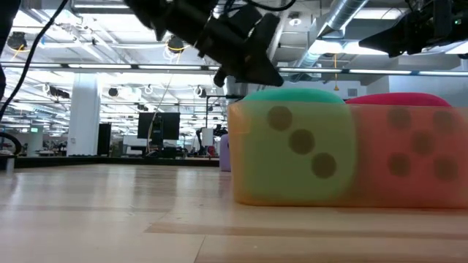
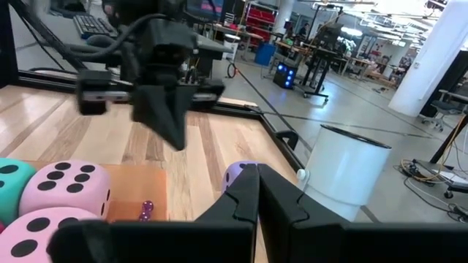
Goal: Pick & Place Dice
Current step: Put the large purple dice into the orange bin
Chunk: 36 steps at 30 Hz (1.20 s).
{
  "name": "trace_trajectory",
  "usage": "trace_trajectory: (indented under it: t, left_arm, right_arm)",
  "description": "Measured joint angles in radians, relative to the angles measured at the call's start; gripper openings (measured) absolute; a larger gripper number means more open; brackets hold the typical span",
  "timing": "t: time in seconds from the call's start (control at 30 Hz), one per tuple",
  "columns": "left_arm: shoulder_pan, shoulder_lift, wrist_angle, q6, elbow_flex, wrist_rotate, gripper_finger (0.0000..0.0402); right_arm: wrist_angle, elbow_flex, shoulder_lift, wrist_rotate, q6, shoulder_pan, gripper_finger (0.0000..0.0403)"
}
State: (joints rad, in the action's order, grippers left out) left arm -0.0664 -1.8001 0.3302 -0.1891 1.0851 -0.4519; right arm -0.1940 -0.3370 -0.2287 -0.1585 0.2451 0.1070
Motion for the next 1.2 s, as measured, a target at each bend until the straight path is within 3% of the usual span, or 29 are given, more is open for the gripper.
trace_trajectory:
  t: [0.1,0.27,0.53,0.8,1.2]
  left_arm:
    - [0.032,0.05,0.065,0.132,-0.063,0.014,0.0001]
    - [0.114,0.249,0.044,0.262,-0.188,0.091,0.0002]
    - [0.275,0.647,0.042,0.248,-0.469,0.256,0.0001]
    - [0.269,0.919,0.077,0.26,-0.709,0.261,0.0001]
    - [0.268,1.208,0.082,0.259,-0.936,0.26,0.0001]
  right_arm:
    - [-0.004,0.0,0.0,0.0,0.0,0.0,0.0]
    - [-0.045,0.0,0.0,0.0,-0.009,0.0,0.0]
    - [-0.032,0.0,0.0,-0.008,-0.01,0.009,0.0]
    - [0.013,0.0,0.0,-0.011,-0.015,0.012,0.0]
    - [0.014,0.0,0.0,-0.005,-0.116,0.011,0.0]
